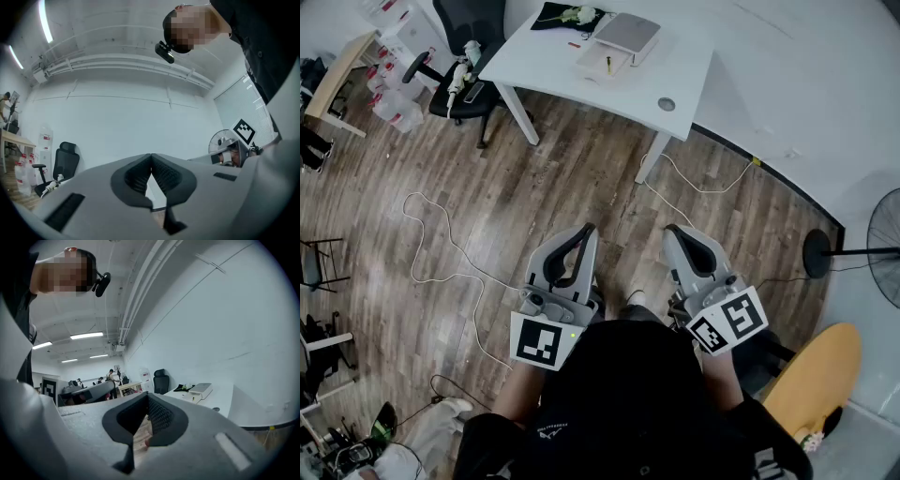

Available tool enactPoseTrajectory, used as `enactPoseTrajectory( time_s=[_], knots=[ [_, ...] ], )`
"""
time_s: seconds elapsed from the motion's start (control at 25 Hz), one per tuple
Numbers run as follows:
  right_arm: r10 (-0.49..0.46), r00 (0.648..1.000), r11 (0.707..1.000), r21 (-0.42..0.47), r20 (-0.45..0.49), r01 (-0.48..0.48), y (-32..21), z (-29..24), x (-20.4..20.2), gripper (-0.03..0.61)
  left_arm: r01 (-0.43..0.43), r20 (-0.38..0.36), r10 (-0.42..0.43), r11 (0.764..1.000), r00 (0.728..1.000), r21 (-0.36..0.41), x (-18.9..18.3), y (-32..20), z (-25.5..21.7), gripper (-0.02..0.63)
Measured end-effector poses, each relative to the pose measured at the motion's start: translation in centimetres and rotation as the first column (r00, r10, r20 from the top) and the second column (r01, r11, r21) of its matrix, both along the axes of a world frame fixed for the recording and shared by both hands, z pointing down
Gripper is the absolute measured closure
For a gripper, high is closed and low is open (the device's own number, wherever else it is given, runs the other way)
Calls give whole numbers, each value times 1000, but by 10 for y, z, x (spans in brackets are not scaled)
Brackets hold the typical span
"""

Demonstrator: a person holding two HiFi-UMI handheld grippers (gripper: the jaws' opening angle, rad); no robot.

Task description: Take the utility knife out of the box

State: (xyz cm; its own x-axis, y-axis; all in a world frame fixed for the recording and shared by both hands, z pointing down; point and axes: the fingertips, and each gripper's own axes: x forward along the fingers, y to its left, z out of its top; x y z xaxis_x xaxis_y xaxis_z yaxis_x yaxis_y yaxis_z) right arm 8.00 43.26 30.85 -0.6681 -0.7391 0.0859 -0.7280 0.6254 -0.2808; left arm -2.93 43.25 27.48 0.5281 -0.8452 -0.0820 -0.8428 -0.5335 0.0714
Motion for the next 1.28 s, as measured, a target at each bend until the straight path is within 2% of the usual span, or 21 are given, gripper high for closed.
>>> enactPoseTrajectory(
  time_s=[0.24, 0.36, 0.72, 1.0, 1.28],
  knots=[
    [-16, 1000, 1000, 11, -20, 16, 59, -8, 51, 574, 7, -26, -7, 1000, 1000, -19, 51, 54, 3, 609],
    [-6, 1000, 1000, 12, -20, 6, 75, -5, 76, 574, 5, -16, -5, 1000, 1000, -14, 73, 75, 4, 609],
    [1, 1000, 999, 43, -14, 0, 105, -7, 104, 574, 28, 6, -28, 1000, 1000, 10, 95, 105, 1, 607],
    [-11, 999, 999, 45, -36, 13, 91, -5, 98, 574, 45, -7, -45, 999, 999, 16, 86, 92, 1, 608],
    [-48, 998, 998, 43, -37, 49, 57, -9, 58, 574, 69, -21, -69, 997, 997, 22, 47, 57, -6, 609]
  ],
)
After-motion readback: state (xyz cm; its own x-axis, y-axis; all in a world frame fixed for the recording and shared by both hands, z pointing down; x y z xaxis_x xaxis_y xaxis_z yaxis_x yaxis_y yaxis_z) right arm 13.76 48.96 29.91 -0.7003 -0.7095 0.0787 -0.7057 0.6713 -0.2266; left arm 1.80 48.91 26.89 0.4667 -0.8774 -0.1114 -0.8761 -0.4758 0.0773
